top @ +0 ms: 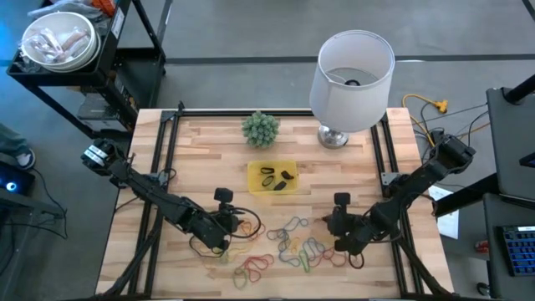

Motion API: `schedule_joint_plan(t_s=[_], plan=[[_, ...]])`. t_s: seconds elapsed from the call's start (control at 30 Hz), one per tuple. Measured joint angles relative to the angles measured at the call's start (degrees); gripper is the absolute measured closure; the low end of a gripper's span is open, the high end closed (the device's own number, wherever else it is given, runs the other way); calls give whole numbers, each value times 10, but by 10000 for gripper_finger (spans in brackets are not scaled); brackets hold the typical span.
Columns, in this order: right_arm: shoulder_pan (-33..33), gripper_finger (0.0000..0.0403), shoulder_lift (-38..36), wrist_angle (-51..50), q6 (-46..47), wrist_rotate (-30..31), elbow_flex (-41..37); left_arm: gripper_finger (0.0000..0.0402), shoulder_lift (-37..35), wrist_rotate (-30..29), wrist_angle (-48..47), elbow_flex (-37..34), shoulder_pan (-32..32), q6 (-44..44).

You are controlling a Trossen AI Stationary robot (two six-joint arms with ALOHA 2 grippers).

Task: Pick and place rubber bands into bin
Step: Put the red rubber band into the yellow bin

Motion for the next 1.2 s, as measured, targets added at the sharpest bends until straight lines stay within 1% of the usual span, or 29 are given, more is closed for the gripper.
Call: schedule_joint_plan(t_s=[0.23,0.33,0.7,0.8,1.03,1.1,1.2], plan=[[5,395,0,3,-85,114,33,301,0,0,0,-1,0,0],[5,395,0,7,-121,151,47,301,0,-1,1,-3,0,0],[1,394,-1,18,-252,241,111,301,0,-4,55,-46,0,5],[-9,394,-1,18,-289,255,132,301,0,-5,59,-47,0,5],[-55,394,-1,21,-348,256,168,301,0,-6,59,-47,0,5],[-72,394,-1,27,-358,250,172,301,0,-6,61,-47,0,5],[-104,394,-1,64,-385,216,171,301,0,-6,61,-47,0,5]])
